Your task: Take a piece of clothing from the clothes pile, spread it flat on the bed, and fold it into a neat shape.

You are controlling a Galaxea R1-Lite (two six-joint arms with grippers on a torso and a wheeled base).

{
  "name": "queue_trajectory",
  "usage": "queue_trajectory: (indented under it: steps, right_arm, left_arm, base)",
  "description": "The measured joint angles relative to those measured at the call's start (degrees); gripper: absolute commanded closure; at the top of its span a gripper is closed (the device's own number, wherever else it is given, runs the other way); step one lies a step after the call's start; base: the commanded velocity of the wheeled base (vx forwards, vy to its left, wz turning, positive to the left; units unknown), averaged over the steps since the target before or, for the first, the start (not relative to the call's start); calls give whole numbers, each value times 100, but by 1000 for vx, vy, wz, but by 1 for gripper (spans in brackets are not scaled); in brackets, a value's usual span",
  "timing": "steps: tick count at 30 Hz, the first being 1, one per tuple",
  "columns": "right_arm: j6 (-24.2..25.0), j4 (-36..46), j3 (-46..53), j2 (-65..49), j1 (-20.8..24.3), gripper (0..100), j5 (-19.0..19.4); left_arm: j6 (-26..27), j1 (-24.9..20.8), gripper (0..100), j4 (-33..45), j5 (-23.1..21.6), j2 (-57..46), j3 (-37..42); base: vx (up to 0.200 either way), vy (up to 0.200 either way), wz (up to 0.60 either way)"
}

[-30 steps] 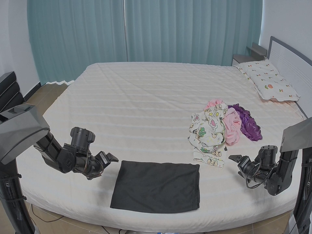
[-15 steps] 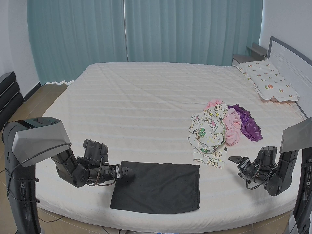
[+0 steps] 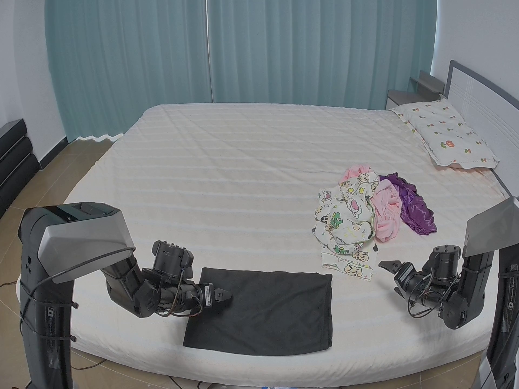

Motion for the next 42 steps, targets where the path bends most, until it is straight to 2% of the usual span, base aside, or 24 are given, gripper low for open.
queue_trajectory:
  steps: [9, 25, 42]
  right_arm:
    - [2, 0, 13, 21, 1, 0, -2]
    - [16, -6, 11, 89, -2, 0, 4]
    - [17, -11, 5, 148, -2, 0, 6]
  left_arm:
    - [-93, 2, 100, -49, -9, -22, 176]
    - [-633, 90, 100, -63, -44, -396, 379]
    - [-701, 230, 100, -52, -39, -560, 556]
  base:
    - [0, 0, 0]
    - [0, 0, 0]
    - [0, 200, 0]
